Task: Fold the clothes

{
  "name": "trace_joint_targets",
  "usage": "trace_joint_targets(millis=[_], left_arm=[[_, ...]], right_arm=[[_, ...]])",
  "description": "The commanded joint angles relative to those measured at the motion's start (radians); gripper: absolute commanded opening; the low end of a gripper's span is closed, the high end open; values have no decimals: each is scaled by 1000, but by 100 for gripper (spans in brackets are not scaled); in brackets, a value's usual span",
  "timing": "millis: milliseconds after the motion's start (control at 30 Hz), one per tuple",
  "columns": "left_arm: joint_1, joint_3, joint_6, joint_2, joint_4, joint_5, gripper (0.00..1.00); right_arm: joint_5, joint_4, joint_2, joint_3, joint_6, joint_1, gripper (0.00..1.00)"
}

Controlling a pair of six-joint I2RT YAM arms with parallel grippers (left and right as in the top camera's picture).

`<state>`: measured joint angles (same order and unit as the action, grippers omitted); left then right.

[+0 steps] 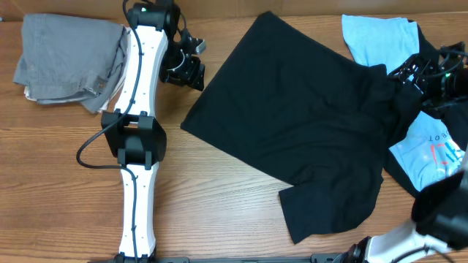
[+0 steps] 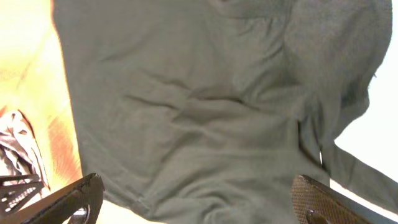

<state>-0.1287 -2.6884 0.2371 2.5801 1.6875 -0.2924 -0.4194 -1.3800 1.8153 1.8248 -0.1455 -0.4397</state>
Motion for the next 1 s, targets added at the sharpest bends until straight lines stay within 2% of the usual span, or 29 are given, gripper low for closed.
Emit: trace_joint_targets(millis=[0, 233, 367, 467, 700, 967], left_arm=[[-7, -7, -80, -203, 3, 27, 66], [-10, -7, -101, -365, 2, 87, 69], [-24, 5, -56, -369, 2, 82, 75], [-48, 39, -9, -347, -3, 78, 76], [-111, 58, 45, -211, -99, 90, 78], [-143, 58, 71, -33, -216, 93, 78]], right_arm=[[111, -6, -224, -42, -94, 73, 100], [142, 12, -505, -266, -148, 174, 100], [132, 18, -636, -425, -170, 221, 100], [74, 52, -703, -534, -169, 261, 100], [41, 138, -727, -693, -170, 300, 100], [60, 179, -727, -733, -169, 300, 100]])
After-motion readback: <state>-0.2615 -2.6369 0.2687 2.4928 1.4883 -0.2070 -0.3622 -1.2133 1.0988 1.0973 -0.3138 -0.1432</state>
